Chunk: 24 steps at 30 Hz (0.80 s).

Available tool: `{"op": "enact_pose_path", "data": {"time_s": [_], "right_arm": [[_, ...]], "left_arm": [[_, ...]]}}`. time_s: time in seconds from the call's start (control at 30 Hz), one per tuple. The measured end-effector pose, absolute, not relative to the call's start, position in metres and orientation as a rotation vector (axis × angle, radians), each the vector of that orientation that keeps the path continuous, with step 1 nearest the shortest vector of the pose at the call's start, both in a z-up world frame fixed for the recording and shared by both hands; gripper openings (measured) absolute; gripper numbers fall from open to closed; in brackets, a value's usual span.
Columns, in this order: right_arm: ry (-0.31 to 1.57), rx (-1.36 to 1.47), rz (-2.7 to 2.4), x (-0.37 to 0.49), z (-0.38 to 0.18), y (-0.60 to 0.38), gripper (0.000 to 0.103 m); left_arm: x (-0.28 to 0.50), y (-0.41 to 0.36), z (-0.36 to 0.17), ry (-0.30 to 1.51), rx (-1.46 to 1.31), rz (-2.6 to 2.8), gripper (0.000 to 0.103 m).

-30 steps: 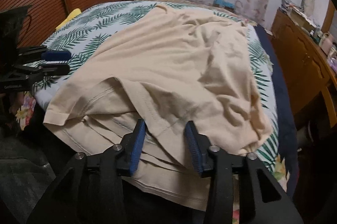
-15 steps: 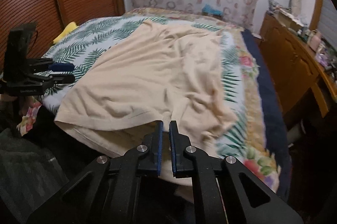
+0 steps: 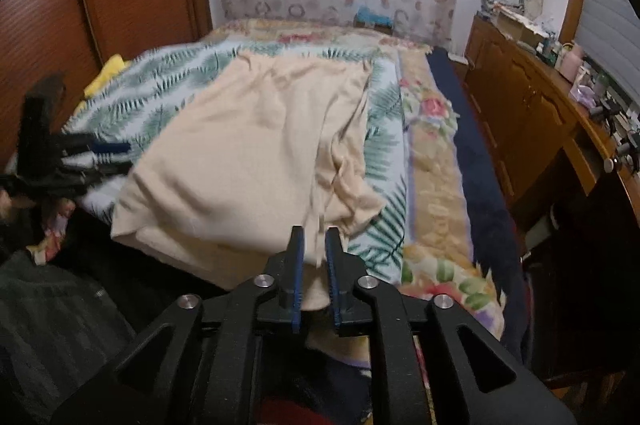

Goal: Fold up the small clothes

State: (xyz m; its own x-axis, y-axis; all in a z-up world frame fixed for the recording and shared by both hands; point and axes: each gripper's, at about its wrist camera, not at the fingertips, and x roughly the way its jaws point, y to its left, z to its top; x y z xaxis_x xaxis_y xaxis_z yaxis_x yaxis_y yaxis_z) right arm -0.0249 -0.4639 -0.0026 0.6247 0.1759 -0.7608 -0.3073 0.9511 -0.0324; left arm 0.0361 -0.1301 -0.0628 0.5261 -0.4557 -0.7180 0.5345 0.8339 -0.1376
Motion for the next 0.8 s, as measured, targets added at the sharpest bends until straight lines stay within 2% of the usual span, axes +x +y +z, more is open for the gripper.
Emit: {"op": "enact_pose_path", "data": {"time_s": [0.13, 0.3, 0.63, 0.7, 0.8], "right_arm": [[0.822, -0.159, 0.264, -0.022, 0.002, -0.467, 0.025], [0.858, -0.145, 0.248, -0.005, -0.024, -0.464, 0.036], [0.927, -0.076, 0.228, 0.029, -0.079, -0.466, 0.039], [0.93, -0.075, 0.212, 0.03, -0.085, -0.468, 0.048], [0.938, -0.062, 0.21, 0.029, -0.09, -0.471, 0.054]], "left_arm": [[0.036, -0.132, -0.064, 0.829, 0.104, -0.598, 0.042], [0.038, -0.136, -0.069, 0.853, 0.109, -0.608, 0.042], [0.038, -0.142, -0.079, 0.894, 0.128, -0.601, 0.042], [0.037, -0.143, -0.079, 0.896, 0.13, -0.599, 0.042], [0.036, -0.143, -0.079, 0.898, 0.136, -0.594, 0.042]]}}
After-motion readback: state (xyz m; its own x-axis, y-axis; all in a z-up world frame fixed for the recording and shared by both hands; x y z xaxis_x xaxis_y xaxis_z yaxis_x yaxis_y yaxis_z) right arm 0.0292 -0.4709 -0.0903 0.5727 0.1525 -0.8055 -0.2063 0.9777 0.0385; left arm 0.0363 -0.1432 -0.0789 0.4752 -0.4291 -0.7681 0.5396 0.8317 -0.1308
